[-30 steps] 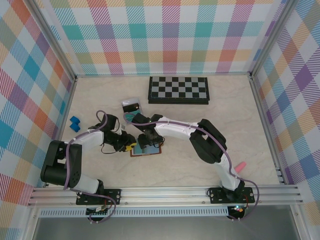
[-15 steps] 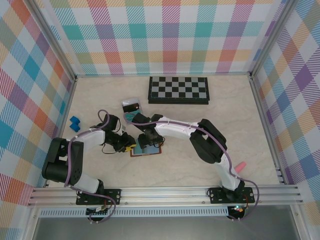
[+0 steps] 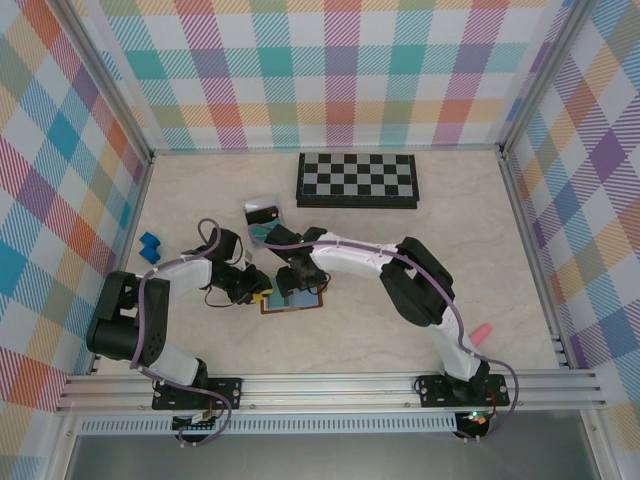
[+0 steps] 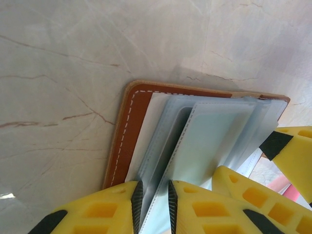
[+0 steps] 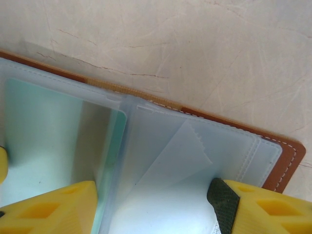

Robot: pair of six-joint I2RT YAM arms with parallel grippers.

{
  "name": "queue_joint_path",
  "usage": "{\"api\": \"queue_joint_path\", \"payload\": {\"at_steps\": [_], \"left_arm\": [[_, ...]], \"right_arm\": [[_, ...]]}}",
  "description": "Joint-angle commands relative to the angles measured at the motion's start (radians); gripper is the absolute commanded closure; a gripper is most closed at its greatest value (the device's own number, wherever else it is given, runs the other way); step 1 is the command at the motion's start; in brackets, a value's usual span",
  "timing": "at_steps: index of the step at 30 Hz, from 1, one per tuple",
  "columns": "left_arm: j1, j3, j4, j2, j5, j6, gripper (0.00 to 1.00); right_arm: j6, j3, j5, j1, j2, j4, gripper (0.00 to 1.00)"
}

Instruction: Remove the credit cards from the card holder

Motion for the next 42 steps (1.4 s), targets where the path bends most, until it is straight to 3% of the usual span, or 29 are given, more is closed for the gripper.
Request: {"api": "queue_joint_path", "payload": {"at_steps": [1, 12, 27, 35, 40, 42], "left_arm": [[-0.031, 0.009, 0.005, 0.027, 0.025, 0.023, 0.76], [-0.031, 0.01, 0.035, 0.034, 0.074, 0.018, 0.78], [-0.034, 0.003, 0.012, -0.034, -0.024, 0.041, 1.0], [-0.053, 0.012, -0.022, -0.083, -0.071, 0.066, 1.0], [-0.067, 0.026, -0.004, -0.086, -0.031, 0.053, 1.0], [-0.08, 0.021, 0.025, -0.089, 0.009, 0.038, 0.88]], "right_arm": [[-0.002, -0.04, -0.05, -0.009, 0.048, -0.025, 0.34], [0.03, -0.047, -0.138, -0.035, 0.026, 0.009, 0.35], [0.114, 0.032, -0.184, -0.055, -0.109, 0.021, 0.32], [0.241, 0.013, -0.171, -0.055, -0.209, 0.025, 0.27], [0.304, -0.014, -0.129, -0.055, -0.272, 0.001, 0.24], [0.327, -0.043, -0.12, -0.055, -0.303, 0.007, 0.23]]}}
